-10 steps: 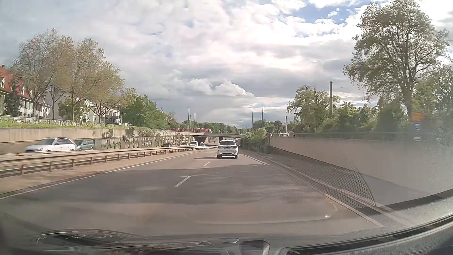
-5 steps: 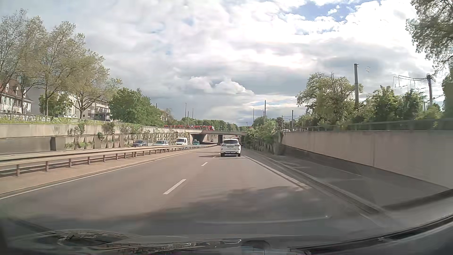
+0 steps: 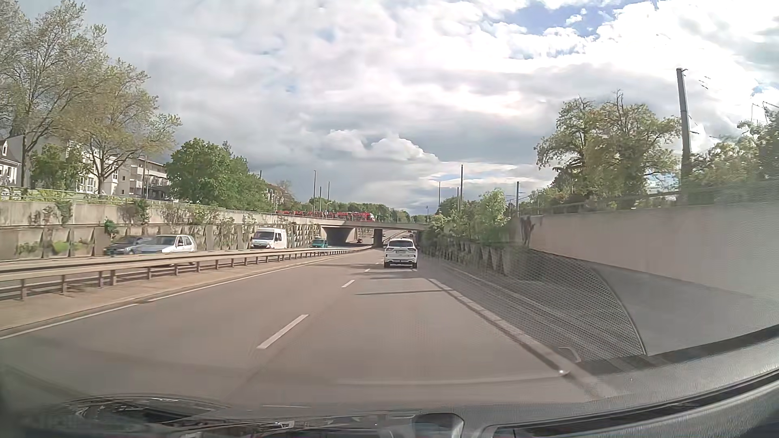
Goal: Follow the waypoints while adhering to traffic rules and regulations
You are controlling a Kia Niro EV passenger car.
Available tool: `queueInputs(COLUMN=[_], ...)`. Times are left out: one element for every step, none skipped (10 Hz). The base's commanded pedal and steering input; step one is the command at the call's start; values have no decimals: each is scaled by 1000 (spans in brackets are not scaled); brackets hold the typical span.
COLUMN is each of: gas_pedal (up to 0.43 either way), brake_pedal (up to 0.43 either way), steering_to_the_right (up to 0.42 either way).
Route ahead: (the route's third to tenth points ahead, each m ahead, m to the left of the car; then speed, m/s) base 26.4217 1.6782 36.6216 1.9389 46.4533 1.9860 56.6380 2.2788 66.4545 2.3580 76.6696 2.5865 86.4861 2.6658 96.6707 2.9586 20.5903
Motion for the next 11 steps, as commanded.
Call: queueInputs(gas_pedal=[47,47,47,47,47,47,47,47,47,47,47], brake_pedal=[0,0,0,0,0,0,0,0,0,0,0], steering_to_the_right=[1,1,0,1,2,3,3,3,3,3,3])
